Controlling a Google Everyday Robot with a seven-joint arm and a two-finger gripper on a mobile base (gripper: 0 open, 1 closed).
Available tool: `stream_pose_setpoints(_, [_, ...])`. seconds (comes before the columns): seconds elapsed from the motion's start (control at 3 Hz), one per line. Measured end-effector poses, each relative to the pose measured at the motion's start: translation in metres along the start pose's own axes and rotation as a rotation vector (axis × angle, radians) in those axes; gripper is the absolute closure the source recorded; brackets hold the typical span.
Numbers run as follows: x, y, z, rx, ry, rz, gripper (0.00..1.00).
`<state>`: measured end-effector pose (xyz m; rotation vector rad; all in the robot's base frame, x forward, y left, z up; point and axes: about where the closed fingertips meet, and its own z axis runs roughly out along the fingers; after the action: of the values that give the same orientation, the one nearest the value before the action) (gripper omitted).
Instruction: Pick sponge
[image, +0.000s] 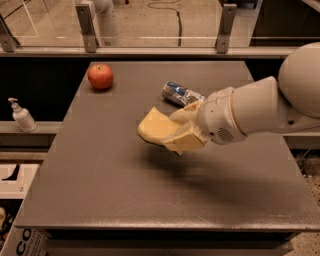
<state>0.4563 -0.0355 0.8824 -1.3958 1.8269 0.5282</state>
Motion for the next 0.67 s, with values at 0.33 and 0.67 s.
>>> stream_pose_setpoints(0.33, [-0.008,-0.009,-0.02,0.02,-0.038,0.004,1.0])
stream_pose_setpoints(0.67, [-0.018,-0.014,-0.038,0.03,-0.088,0.016,1.0])
